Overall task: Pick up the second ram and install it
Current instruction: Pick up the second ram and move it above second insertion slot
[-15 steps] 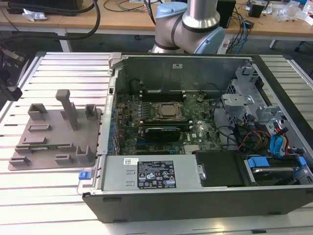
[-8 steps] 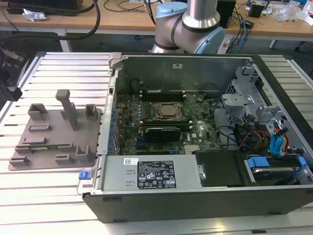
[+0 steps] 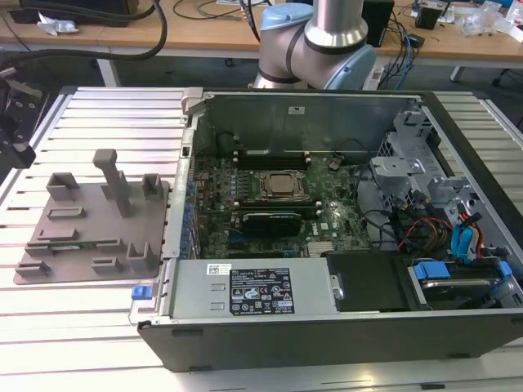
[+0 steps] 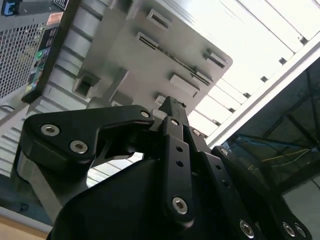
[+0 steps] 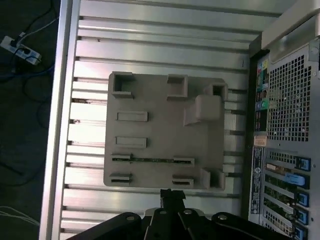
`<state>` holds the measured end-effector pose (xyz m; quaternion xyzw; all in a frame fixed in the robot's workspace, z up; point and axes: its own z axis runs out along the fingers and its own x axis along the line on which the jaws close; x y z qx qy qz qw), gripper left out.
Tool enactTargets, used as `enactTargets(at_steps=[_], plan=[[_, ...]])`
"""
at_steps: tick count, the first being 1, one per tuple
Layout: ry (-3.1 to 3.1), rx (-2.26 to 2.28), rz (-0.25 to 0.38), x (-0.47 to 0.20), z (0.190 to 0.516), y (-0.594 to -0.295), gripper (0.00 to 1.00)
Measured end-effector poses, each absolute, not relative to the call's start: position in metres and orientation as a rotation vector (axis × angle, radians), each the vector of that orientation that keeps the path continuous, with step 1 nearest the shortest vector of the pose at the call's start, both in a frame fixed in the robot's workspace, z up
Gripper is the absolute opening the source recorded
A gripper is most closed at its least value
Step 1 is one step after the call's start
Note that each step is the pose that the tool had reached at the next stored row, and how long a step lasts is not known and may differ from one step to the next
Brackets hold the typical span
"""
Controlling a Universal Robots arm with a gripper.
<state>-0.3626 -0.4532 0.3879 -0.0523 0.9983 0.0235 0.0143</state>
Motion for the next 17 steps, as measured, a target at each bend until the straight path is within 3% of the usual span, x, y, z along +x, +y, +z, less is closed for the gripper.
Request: enactTargets(at_steps=[17], plan=[[2.994,-0.893,0.082,-0.3626,0.3879,-0.4532,0.1]])
